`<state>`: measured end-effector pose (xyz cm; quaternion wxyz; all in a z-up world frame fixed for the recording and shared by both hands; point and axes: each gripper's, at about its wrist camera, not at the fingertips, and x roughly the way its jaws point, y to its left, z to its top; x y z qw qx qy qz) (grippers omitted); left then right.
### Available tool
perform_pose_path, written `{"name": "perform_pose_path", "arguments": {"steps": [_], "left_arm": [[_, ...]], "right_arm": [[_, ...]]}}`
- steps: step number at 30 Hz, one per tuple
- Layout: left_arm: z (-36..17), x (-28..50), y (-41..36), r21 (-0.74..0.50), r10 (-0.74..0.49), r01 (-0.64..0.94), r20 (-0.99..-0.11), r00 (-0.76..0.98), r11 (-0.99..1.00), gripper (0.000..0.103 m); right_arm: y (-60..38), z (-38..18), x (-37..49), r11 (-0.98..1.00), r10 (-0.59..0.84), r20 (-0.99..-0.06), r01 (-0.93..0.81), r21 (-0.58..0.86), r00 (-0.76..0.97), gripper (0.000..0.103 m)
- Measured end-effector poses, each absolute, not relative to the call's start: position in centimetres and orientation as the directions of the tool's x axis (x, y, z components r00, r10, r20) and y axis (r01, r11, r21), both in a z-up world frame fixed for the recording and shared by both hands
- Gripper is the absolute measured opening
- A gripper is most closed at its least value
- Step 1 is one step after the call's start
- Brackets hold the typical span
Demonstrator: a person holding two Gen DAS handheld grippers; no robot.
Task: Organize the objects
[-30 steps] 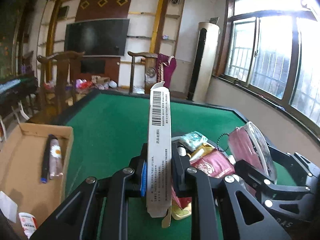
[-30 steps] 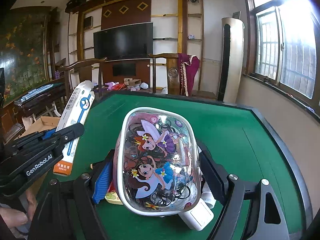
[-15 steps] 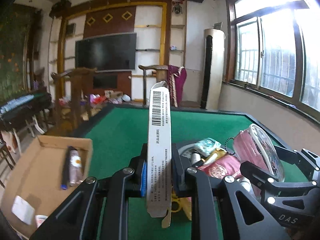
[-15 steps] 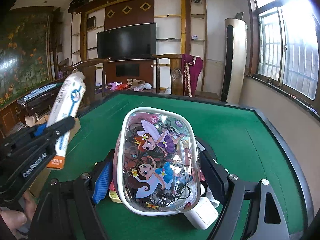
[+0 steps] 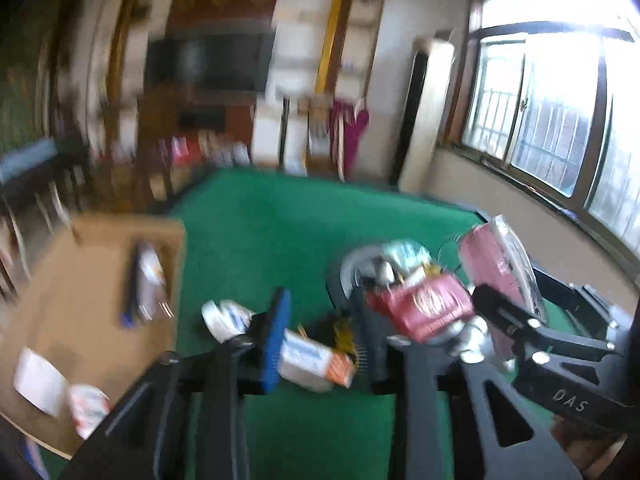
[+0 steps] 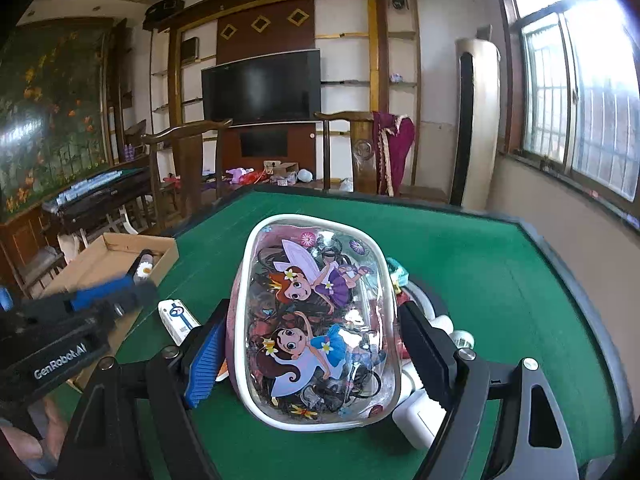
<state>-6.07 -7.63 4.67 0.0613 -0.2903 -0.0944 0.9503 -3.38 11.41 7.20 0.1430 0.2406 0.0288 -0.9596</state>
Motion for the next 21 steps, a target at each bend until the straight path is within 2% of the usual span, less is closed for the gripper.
{"name": "perform_pose_path", "arguments": {"steps": [4, 7, 10, 17, 21], "left_arm": [[3.1, -9.8, -9.0, -0.341, 0.249, -0.005, -0.677, -0.692, -0.940, 0.035], [2.5, -11.5, -9.2, -0.319, 0.178, 0.107, -0.744, -0.644, -0.942, 0.035], [1.4, -12.4, -9.5, -0.393, 0.219, 0.187, -0.779, -0.587, -0.900, 0.036], [-1.0, -13.1, -10.4, -0.370, 0.142, 0.391, -0.853, -0.503, -0.843, 0.039], [-1.2, -14.3, -10.9, -0.383, 0.134, 0.422, -0.850, -0.509, -0.822, 0.043]], "right_arm": [[12.2, 7.2, -3.8, -0.957, -0.274, -0.479, 0.288, 0.046, -0.834, 0.086], [12.5, 7.2, -3.8, -0.956, -0.278, -0.476, 0.291, 0.048, -0.835, 0.086], [12.8, 7.1, -3.8, -0.953, -0.288, -0.479, 0.297, 0.059, -0.829, 0.086], [13.4, 7.4, -3.7, -0.947, -0.315, -0.480, 0.306, 0.099, -0.819, 0.086], [13.4, 7.5, -3.4, -0.943, -0.326, -0.475, 0.313, 0.108, -0.817, 0.086]]}}
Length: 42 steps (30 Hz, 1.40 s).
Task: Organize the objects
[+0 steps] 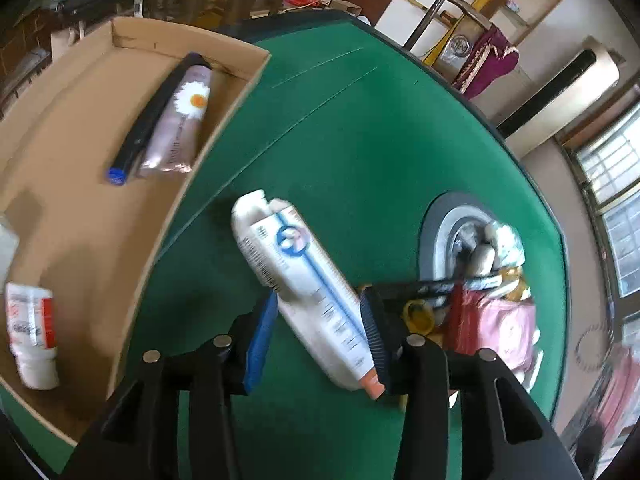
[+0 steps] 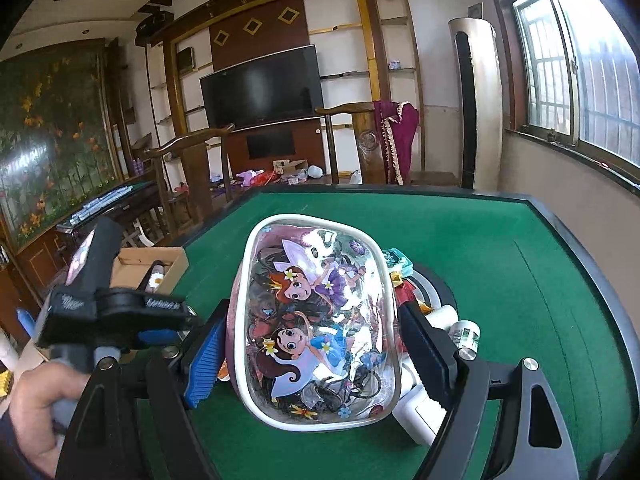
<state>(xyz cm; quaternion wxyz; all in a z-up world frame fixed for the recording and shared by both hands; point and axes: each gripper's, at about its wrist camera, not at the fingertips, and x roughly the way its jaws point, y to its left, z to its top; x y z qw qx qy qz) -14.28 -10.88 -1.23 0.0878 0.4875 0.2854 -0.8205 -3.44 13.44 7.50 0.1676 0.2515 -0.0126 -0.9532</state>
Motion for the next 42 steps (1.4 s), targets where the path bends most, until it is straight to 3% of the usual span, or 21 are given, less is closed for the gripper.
{"name": "perform_pose_path", "arguments": {"steps": [4, 6, 10, 11, 13, 16, 28, 42], "left_arm": [[-1.6, -15.9, -10.9, -0.407, 0.167, 0.456, -0.862, -0.479, -0.791, 0.051], [-1.8, -16.3, -11.2, -0.371, 0.125, 0.491, -0.877, -0.463, -0.788, 0.052], [-2.4, -18.0, -11.1, -0.314, 0.101, 0.490, -0.905, -0.413, -0.813, 0.067], [-2.3, -18.2, -10.9, -0.300, 0.101, 0.456, -0.906, -0.410, -0.838, 0.066], [-2.5, -18.2, -10.7, -0.313, 0.134, 0.395, -0.898, -0.418, -0.864, 0.034], [-2.2, -17.0, -10.6, -0.307, 0.131, 0.331, -0.878, -0.461, -0.892, 0.026], [1.1, -11.5, -8.6, -0.283, 0.121, 0.140, -0.736, -0.667, -0.949, 0.025], [5.0, -6.4, -11.3, -0.269, 0.059, 0.140, -0.618, -0.784, -0.953, 0.025]], "right_arm": [[13.6, 7.4, -3.7, -0.943, -0.329, -0.482, 0.313, 0.117, -0.812, 0.086], [13.8, 7.4, -3.8, -0.941, -0.334, -0.485, 0.313, 0.127, -0.808, 0.086], [13.9, 7.4, -3.7, -0.940, -0.338, -0.481, 0.313, 0.134, -0.809, 0.086], [13.9, 7.4, -3.7, -0.940, -0.338, -0.481, 0.313, 0.135, -0.809, 0.086], [14.1, 7.4, -3.8, -0.940, -0.340, -0.480, 0.311, 0.141, -0.809, 0.086], [14.2, 7.5, -3.9, -0.940, -0.341, -0.480, 0.309, 0.147, -0.808, 0.086], [13.7, 6.7, -4.1, -0.940, -0.339, -0.499, 0.313, 0.138, -0.798, 0.086], [12.4, 6.4, -3.3, -0.926, -0.365, -0.504, 0.359, 0.113, -0.783, 0.086]]}}
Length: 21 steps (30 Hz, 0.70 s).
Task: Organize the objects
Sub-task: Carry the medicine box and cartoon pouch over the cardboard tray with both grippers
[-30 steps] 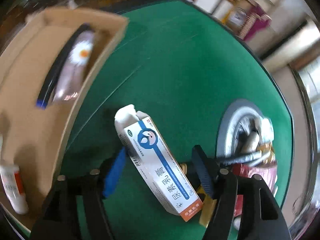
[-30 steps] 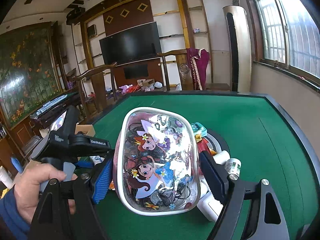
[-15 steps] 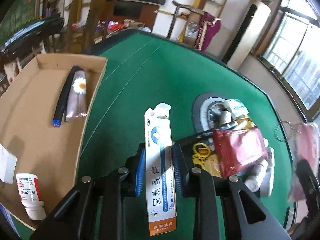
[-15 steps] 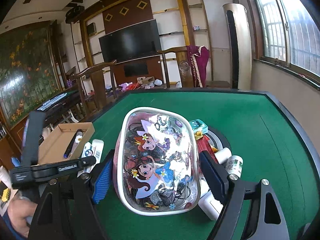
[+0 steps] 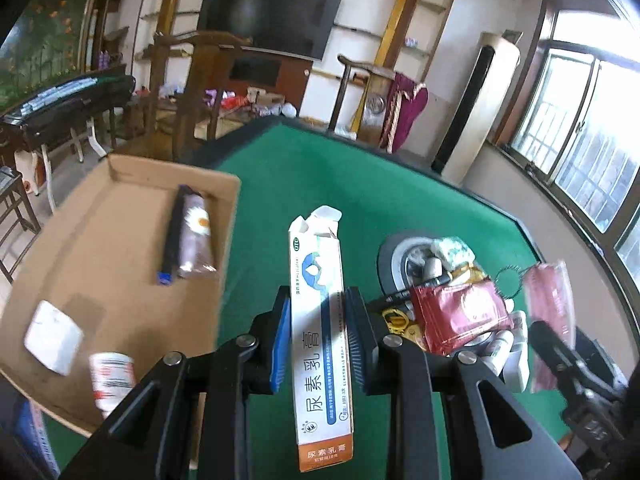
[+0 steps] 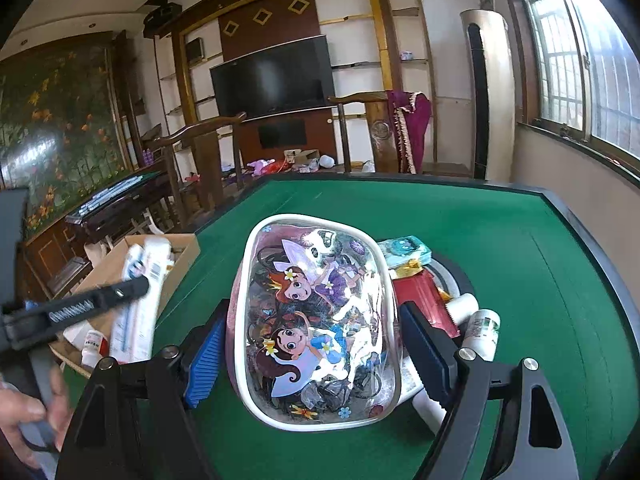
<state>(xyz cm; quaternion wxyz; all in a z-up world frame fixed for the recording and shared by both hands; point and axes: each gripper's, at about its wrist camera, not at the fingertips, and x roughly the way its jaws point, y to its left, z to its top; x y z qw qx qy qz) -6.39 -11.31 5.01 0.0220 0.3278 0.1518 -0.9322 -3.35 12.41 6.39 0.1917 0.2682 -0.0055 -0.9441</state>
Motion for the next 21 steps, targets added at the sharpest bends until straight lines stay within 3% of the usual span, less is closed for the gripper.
{"name": "perform_pose_path", "arguments": {"steps": [21], "left_arm": [[7.8, -2.3, -22.9, -0.355, 0.039, 0.214, -0.588, -0.808, -0.910, 0.026]], "right_arm": [[1.2, 7.2, -2.5, -0.804, -0.563, -0.559, 0.560, 0.201, -0.608, 0.086]]}}
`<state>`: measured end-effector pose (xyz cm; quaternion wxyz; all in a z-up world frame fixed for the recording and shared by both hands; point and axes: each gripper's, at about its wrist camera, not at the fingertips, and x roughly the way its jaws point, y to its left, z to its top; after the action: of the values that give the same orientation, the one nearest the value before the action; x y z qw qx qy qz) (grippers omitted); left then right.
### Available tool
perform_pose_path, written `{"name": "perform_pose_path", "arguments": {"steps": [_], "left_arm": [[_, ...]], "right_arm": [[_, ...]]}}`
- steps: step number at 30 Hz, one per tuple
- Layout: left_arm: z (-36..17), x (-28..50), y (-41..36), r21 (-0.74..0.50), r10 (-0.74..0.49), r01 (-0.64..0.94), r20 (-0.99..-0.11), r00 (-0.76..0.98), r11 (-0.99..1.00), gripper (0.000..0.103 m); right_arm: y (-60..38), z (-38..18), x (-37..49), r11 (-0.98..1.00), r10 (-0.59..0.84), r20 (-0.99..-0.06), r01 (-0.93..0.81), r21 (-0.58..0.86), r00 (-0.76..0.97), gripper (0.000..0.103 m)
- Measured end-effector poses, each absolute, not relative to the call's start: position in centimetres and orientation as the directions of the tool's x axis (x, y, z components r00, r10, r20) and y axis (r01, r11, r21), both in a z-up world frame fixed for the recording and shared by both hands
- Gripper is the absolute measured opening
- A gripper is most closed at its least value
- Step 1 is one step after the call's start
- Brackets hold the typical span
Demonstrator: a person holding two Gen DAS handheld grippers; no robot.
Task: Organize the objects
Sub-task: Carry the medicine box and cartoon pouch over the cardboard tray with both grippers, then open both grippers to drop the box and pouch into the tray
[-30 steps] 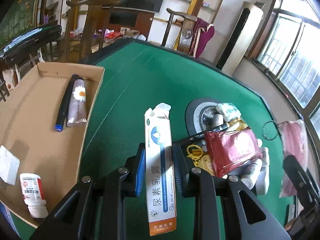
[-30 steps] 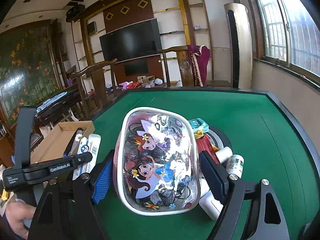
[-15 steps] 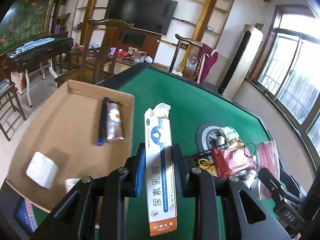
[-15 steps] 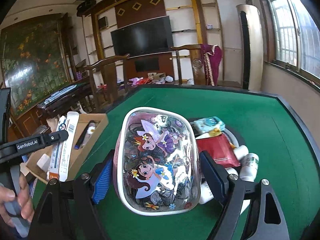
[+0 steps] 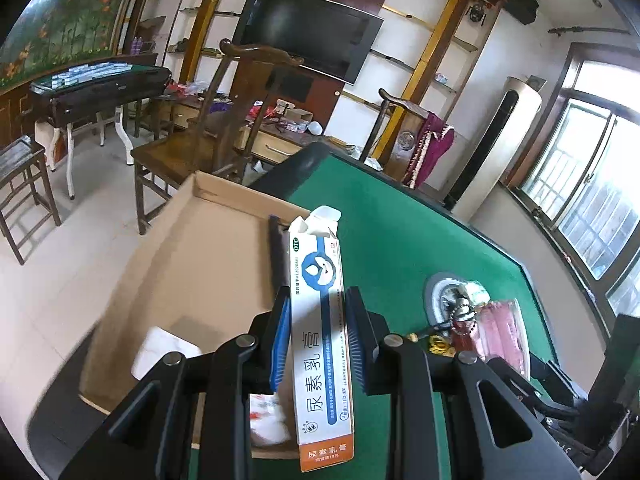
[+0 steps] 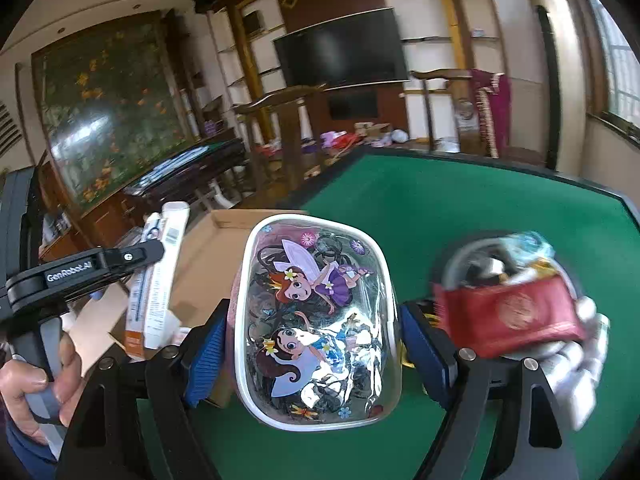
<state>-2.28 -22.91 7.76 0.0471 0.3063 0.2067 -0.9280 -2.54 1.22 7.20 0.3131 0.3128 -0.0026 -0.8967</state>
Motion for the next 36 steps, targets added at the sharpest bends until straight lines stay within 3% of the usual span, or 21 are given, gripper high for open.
{"name": "perform_pose_path", "arguments": {"steps": [19, 36], "left_arm": [[2.9, -12.0, -31.6, -0.309, 0.062, 0.310, -0.791, -0.608, -0.899, 0.026], [0.7, -14.5, -34.1, -0.286, 0.051, 0.340, -0.826, -0.561, -0.896, 0.028]], "right_arm": [[-15.8, 1.5, -12.2, -0.748, -0.539, -0.762, 0.621, 0.236, -0.360, 0.086], [-19.3, -0.5, -13.2, -0.773, -0.476, -0.806, 0.605, 0.191, -0.352, 0.087]]}}
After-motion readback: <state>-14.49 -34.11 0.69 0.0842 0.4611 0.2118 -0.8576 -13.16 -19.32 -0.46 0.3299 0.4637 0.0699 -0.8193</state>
